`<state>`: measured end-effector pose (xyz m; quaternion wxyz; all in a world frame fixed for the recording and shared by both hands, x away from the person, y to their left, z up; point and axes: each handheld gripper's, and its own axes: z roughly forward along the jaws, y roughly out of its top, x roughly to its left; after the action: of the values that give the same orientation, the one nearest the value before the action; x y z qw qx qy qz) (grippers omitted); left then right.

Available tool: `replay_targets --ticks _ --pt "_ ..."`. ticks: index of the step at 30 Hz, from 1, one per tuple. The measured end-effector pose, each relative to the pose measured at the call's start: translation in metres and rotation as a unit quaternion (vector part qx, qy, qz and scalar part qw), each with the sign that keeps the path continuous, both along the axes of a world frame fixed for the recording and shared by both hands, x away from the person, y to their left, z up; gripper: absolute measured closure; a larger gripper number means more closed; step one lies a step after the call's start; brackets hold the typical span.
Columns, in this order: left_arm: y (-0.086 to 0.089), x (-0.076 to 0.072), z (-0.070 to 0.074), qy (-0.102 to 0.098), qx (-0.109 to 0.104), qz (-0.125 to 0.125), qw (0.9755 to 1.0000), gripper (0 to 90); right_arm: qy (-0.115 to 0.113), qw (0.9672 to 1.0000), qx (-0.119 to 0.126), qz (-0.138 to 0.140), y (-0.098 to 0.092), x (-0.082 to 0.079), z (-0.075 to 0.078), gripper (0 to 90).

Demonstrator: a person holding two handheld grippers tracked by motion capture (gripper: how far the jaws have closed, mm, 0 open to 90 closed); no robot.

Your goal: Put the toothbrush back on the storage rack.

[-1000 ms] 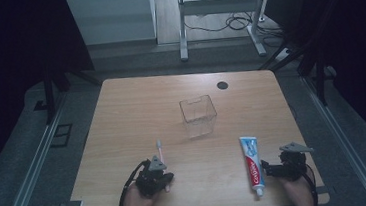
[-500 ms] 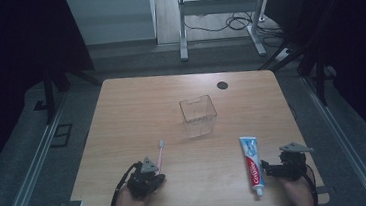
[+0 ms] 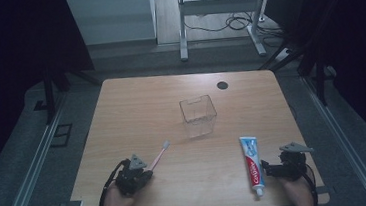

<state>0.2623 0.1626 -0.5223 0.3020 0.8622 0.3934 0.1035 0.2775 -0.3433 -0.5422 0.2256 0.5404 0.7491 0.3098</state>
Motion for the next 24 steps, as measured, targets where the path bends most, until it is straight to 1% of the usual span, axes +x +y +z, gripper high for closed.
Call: replay_targets --ticks 2,4,10,11,12,13,14,15,16,20,21,22,24 --pt "0.008 0.003 0.001 0.001 0.002 0.008 1.0 88.9 0.0 1.0 0.0 0.0 0.0 0.0 0.0 1.6" --pt "0.011 0.003 0.001 0.005 -0.006 0.01 0.9999 88.9 0.0 1.0 -0.001 0.0 0.0 0.0 0.0 1.6" --pt "0.012 0.005 0.005 0.015 -0.012 0.005 0.9998 88.0 0.0 1.0 -0.001 0.001 0.0 0.0 0.0 1.6" --pt "0.011 0.007 0.008 0.022 -0.011 0.004 0.9997 85.8 0.0 1.0 0.0 0.0 0.0 0.0 0.0 1.6" --pt "0.011 0.007 0.008 0.022 -0.011 0.004 0.9997 85.1 0.0 1.0 0.0 0.0 0.0 0.0 0.0 1.6" --pt "0.01 0.01 0.01 0.028 -0.004 0.002 0.9996 83.8 0.0 1.0 0.0 0.0 0.0 0.0 0.0 1.6" --pt "0.01 0.01 0.01 0.028 -0.004 0.002 0.9996 82.4 0.0 1.0 0.0 0.0 0.0 0.0 0.0 1.6" --pt "0.009 0.014 0.012 0.031 0.006 -0.003 0.9995 81.3 0.0 1.0 0.0 0.0 0.0 0.0 0.0 1.6" --pt "0.009 0.016 0.013 0.032 0.011 -0.004 0.9994 80.4 0.0 1.0 0.0 0.0 0.0 0.0 0.0 1.6" --pt "0.006 0.024 0.014 0.042 0.015 -0.003 0.999 76.4 0.0 1.0 -0.001 0.001 0.0 0.0 0.0 1.6" --pt "0.006 0.024 0.014 0.042 0.015 -0.003 0.999 75.6 0.0 1.0 -0.001 0.001 0.0 0.0 0.0 1.6" --pt "0.005 0.029 0.015 0.045 0.024 -0.007 0.9987 74.8 0.0 1.0 -0.001 0.001 0.0 0.0 0.0 1.6" --pt "0.002 0.034 0.015 0.048 0.029 -0.007 0.9984 73.2 0.001 1.0 0.0 0.0 0.0 0.0 0.0 1.6"
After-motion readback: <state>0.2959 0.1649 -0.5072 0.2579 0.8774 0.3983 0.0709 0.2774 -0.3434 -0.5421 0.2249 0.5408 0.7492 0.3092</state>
